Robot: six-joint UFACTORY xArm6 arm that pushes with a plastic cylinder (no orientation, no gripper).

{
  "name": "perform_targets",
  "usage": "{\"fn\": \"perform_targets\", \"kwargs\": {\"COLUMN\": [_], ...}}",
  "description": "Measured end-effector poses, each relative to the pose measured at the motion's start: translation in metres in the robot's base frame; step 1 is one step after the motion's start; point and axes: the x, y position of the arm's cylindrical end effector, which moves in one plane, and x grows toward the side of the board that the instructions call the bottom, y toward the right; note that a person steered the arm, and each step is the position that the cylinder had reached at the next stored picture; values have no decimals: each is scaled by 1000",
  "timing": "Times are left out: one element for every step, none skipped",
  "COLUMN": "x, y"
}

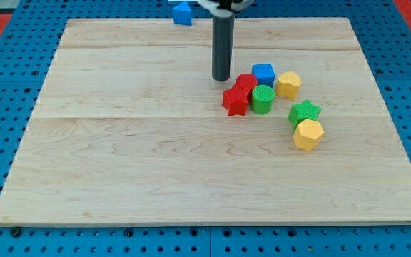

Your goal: Move the red circle above the cube

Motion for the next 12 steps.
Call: {"fn": "perform_targets", "kwargs": {"x": [29,35,23,37,47,19,-1,-24,-54,-60,-65,-67], "y": [-12,-9,-10,15,29,34,62,81,84,82,64,44]}}
